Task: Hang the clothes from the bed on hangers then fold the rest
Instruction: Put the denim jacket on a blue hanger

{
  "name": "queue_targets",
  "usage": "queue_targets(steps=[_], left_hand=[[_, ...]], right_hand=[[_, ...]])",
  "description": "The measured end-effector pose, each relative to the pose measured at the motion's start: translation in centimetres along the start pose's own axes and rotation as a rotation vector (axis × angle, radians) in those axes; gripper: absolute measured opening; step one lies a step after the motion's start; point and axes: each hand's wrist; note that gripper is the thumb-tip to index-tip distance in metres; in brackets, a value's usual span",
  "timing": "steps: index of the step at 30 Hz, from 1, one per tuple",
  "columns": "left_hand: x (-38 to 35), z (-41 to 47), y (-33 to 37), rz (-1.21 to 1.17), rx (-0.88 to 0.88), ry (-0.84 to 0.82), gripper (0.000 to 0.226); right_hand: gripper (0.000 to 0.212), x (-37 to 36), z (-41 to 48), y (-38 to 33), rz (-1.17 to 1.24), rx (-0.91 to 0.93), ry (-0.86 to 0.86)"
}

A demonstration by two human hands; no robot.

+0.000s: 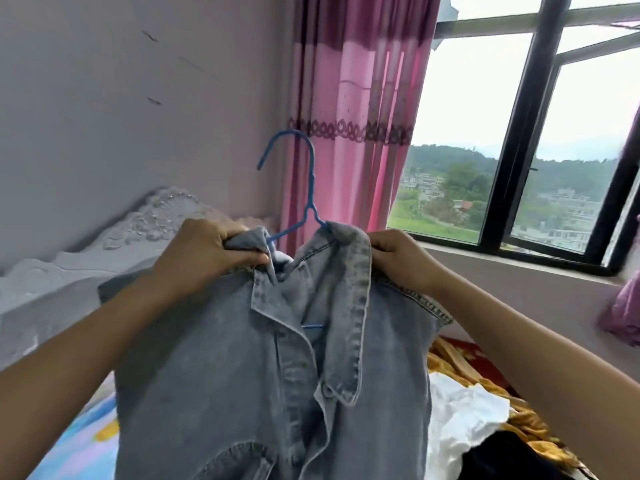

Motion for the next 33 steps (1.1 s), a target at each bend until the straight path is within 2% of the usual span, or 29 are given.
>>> queue_targets(steps=[2,5,7,9,12,14,16,19,20,22,25,27,28,31,33], left_hand=[[1.9,-1.1,-2.1,0.016,0.077,0.024,0.02],[3.0,-2.1,-3.7,0.024,0.147,0.015,0.016],[3.2,-2.3,-3.7,0.055,0.151,0.014,0.016],[3.5,-2.6,-3.6,0.046,0.159,0.086,0.014],[4.0,-3.4,-3.2,0.079,0.159,0.246,0.017],[4.0,-4.1,-2.6,0.125,0.139,0.29,0.03],[4.0,-4.8,-2.0,0.125,0.099,0.295,0.046],[3.7,-5.7,-1.2,0.188,0.005,0.289,0.055],[3.6,-5.8,-1.1,0.204,-0.003,0.294,0.055],[3.7,-5.9,-1.0,0.207,0.008,0.309,0.053],[4.1,-6.1,-1.1,0.151,0.033,0.341,0.038],[4.8,-5.9,-1.4,0.096,0.102,0.318,0.028],[5.5,-5.8,-1.8,0.063,0.137,0.278,0.022],[7.5,-5.3,-2.9,0.023,0.208,0.088,0.024],[7.6,-5.2,-2.9,-0.02,0.235,0.024,0.024]], right_hand=[[0.029,0.6,-0.4,1.2,0.094,-0.024,0.075],[0.045,0.2,-0.9,1.9,0.191,-0.011,0.086],[0.038,-0.3,-0.9,2.1,0.22,-0.031,0.085],[0.028,-0.2,-1.1,2.4,0.225,-0.051,0.062],[0.03,0.3,-2.3,2.9,0.214,-0.069,-0.02],[0.027,0.4,-3.3,3.5,0.203,-0.119,-0.059],[0.022,0.3,-4.0,3.8,0.302,-0.164,-0.09],[0.045,0.4,-3.9,2.5,0.491,-0.136,-0.099],[0.047,0.2,-3.5,1.5,0.46,-0.097,-0.137],[0.038,-1.2,-2.6,-0.3,0.292,-0.022,-0.209],[0.015,-4.0,-1.0,-1.7,0.131,0.077,-0.064],[0.015,-4.7,-0.3,-1.7,0.077,0.11,0.002],[0.017,-4.8,0.1,-1.8,0.049,0.115,0.005],[0.019,-5.0,0.7,-2.1,0.015,0.096,-0.029],[0.019,-5.9,0.9,-2.7,0.007,0.11,-0.032]])
Point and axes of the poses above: each hand's wrist, its own z-axis towards the middle knuckle, its own x-axis out of the back of the hand, y = z × x, and after that the axes turned 1 degree about z, right-handed
